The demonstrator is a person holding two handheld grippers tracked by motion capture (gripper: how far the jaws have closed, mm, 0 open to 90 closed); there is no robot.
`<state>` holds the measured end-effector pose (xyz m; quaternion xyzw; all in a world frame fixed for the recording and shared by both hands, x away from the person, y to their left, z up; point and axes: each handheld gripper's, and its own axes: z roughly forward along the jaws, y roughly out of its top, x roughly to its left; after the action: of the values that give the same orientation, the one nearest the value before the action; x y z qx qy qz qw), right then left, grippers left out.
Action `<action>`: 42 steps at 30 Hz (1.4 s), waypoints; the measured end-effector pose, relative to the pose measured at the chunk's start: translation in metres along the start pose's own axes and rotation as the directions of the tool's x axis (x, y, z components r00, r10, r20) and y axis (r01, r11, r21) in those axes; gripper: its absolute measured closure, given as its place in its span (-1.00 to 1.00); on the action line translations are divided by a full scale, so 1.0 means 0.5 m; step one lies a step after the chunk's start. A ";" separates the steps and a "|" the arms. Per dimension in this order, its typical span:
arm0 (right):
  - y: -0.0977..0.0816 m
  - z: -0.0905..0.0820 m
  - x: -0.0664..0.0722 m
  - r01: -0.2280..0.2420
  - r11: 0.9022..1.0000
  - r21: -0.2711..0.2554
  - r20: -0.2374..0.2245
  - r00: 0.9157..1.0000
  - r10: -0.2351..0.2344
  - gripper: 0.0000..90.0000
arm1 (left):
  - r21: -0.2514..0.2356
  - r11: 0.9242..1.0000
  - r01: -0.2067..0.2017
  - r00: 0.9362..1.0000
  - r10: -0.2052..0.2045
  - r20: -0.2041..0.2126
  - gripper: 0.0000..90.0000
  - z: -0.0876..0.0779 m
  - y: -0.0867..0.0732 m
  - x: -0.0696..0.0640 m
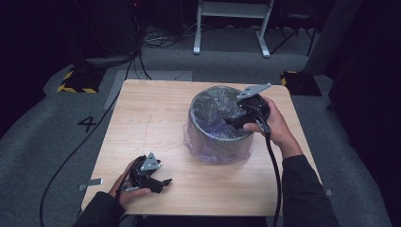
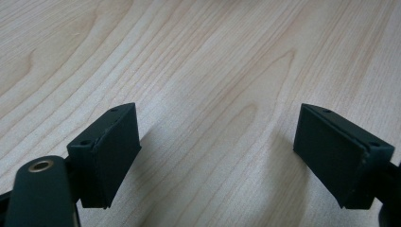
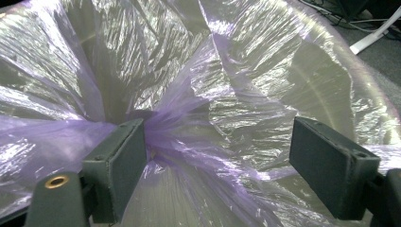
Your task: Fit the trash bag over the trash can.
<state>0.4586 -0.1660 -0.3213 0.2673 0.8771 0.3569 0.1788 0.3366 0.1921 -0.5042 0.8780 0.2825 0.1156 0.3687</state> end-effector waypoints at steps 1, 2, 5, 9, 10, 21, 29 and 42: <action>0.000 0.000 0.000 0.000 1.000 -0.005 0.001 1.000 0.000 -0.57 | 0.000 1.000 -0.001 1.000 0.001 0.000 -0.67 0.000 0.000 0.000; -0.001 -0.002 0.000 -0.004 1.000 -0.013 -0.001 1.000 0.004 -0.56 | 0.000 1.000 -0.001 1.000 0.001 0.000 -0.67 0.000 0.000 0.000; -0.003 -0.005 0.001 -0.010 0.999 -0.032 0.005 1.000 0.010 -0.56 | 0.000 1.000 -0.001 1.000 0.001 0.000 -0.67 0.000 0.000 0.000; -0.006 -0.012 -0.001 -0.021 0.998 -0.061 0.002 1.000 0.022 -0.56 | 0.001 1.000 0.000 1.000 0.000 0.000 -0.67 0.000 0.000 0.000; -0.007 -0.013 0.000 -0.024 0.998 -0.063 0.001 1.000 0.024 -0.56 | 0.000 1.000 -0.001 1.000 0.001 0.000 -0.67 0.000 0.000 0.000; -0.017 -0.033 -0.001 -0.022 0.993 -0.115 -0.014 1.000 0.021 -0.56 | 0.000 1.000 -0.001 1.000 0.001 -0.001 -0.67 0.000 0.000 0.000; -0.024 -0.054 0.005 0.000 0.992 -0.128 0.001 1.000 0.000 -0.55 | 0.000 1.000 0.000 1.000 0.000 0.000 -0.67 0.000 0.000 0.000; -0.036 -0.082 0.016 0.046 0.989 -0.141 -0.017 0.999 -0.049 -0.55 | 0.000 1.000 -0.001 1.000 0.001 0.000 -0.67 0.000 0.000 0.000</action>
<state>0.4254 -0.1936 -0.3072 0.2293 0.8576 0.4161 0.1969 0.3367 0.1921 -0.5042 0.8781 0.2823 0.1158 0.3685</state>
